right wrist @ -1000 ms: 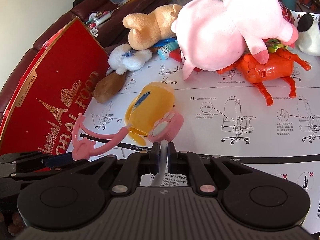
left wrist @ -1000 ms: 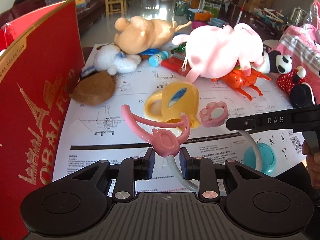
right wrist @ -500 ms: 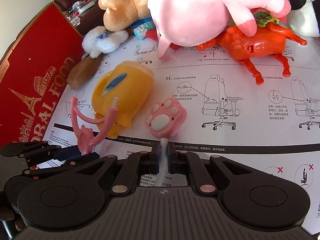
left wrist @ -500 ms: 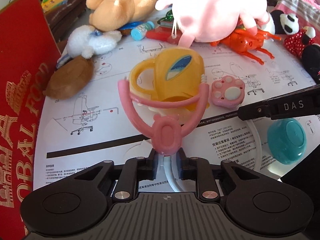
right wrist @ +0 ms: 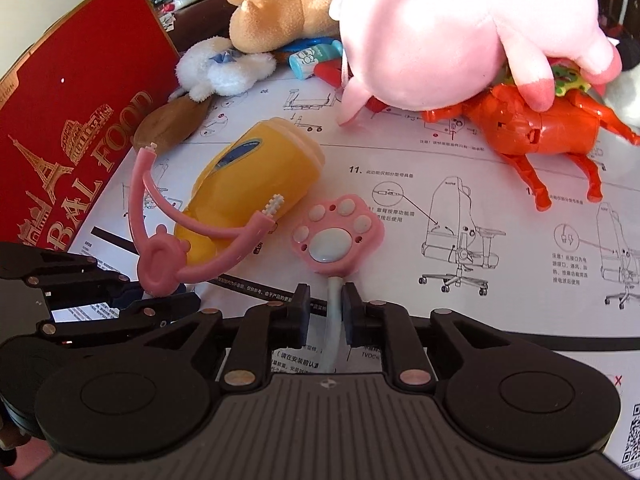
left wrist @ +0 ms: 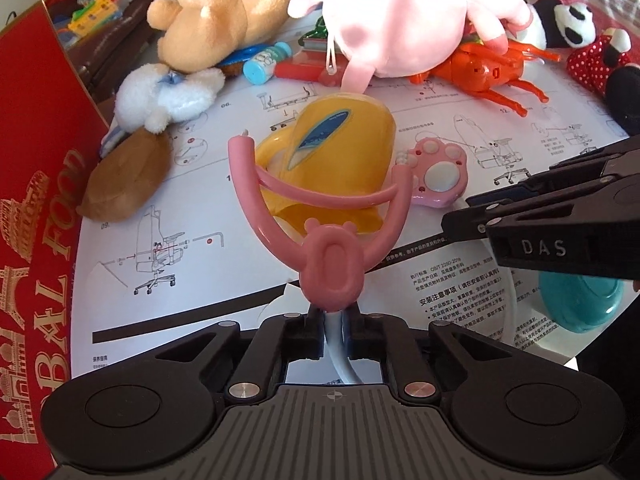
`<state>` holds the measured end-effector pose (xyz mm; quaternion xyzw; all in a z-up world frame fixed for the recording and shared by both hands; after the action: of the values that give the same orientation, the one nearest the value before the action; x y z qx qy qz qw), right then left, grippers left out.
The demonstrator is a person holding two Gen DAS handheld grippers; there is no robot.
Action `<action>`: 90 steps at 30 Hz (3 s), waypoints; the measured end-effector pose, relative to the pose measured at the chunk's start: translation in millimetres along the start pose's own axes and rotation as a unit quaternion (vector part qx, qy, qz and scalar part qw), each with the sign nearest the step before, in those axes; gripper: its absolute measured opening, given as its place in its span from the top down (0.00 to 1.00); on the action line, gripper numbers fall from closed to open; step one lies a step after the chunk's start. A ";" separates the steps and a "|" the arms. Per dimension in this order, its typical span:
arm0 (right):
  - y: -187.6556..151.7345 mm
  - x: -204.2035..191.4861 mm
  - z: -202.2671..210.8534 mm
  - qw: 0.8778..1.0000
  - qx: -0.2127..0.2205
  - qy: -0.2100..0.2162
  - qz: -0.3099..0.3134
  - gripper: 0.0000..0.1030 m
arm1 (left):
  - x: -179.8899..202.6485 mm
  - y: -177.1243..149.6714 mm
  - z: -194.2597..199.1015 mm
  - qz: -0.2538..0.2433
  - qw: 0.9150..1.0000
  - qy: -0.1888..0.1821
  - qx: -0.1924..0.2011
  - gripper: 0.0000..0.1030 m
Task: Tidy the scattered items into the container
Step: 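Lift the pink stethoscope off the table with both grippers, then carry the stethoscope with both grippers over the red box, then open both grippers to drop the stethoscope into the red box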
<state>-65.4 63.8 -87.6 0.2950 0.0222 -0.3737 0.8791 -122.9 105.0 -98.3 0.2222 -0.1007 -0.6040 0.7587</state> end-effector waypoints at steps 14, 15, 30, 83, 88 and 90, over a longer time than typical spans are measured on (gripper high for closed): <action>10.6 16.6 27.0 0.996 0.014 0.036 -0.085 0.92 | -8.2 11.8 35.2 0.037 0.998 -0.008 0.049 0.96; 11.6 15.8 30.6 0.996 0.018 0.038 -0.085 0.92 | -8.5 13.1 38.0 0.039 0.998 -0.011 0.053 0.96; 37.3 9.6 69.3 0.993 0.071 0.050 -0.075 0.92 | -10.5 28.5 66.6 0.039 0.996 -0.004 0.078 0.96; 230.4 -318.6 50.3 0.944 0.139 0.157 0.256 0.27 | -328.0 3.4 192.8 0.347 0.907 0.192 0.144 0.08; 224.1 -310.5 45.3 0.951 0.119 0.152 0.242 0.24 | -326.3 -7.5 180.5 0.358 0.907 0.186 0.124 0.08; 223.3 -310.2 47.3 0.951 0.117 0.154 0.240 0.22 | -322.3 -8.8 181.6 0.358 0.906 0.189 0.121 0.07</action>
<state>-147.5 360.3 144.1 0.4466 0.0421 -0.1012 0.8880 -287.6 374.1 94.9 0.3715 -0.1005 -0.2212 0.8961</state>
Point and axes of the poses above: each gripper's, at about its wrist camera, not at the fingertips, and z roughly against the way its jaws point, x to its right, y to its top, the point moved 5 cm from there along -z, roughly the way its jaws point, and after that the axes turned 4 degrees about -z, right-handed, at the moved point
